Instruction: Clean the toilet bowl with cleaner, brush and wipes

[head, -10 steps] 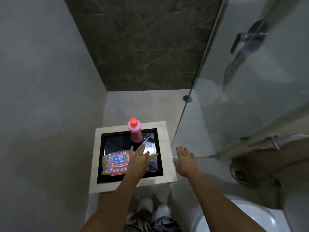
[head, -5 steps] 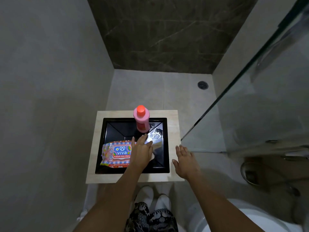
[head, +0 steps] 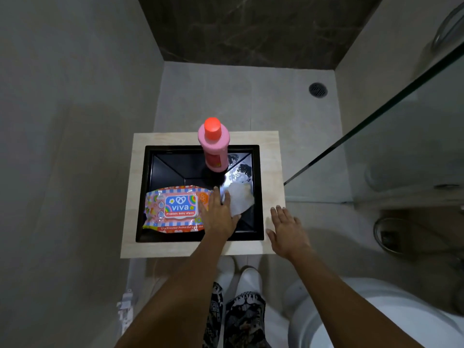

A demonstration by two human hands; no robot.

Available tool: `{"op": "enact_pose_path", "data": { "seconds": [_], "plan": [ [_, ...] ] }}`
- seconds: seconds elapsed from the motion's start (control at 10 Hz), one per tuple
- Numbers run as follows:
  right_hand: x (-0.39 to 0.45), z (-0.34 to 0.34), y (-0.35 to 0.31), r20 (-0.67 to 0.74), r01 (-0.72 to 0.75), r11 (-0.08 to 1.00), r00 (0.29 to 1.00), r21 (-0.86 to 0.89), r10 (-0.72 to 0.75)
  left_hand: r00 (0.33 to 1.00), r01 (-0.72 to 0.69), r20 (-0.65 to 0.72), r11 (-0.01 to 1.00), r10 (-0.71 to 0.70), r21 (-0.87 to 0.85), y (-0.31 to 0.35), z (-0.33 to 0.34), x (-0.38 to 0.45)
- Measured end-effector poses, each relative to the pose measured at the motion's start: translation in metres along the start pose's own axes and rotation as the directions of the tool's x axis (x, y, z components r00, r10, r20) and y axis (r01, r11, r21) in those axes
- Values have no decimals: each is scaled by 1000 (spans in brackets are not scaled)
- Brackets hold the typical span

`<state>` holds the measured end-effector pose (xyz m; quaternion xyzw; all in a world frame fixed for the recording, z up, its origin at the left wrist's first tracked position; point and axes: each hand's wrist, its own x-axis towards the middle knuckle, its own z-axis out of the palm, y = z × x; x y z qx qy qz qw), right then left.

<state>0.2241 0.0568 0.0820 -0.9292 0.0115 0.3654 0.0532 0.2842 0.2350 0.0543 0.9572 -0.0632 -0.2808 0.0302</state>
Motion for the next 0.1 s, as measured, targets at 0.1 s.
{"op": "enact_pose_path", "data": {
  "seconds": [0.1],
  "plan": [
    [-6, -1, 0, -1, 8, 1000, 1000, 3, -8, 1000, 12, -2, 1000, -12, -27, -7, 2, -12]
  ]
}}
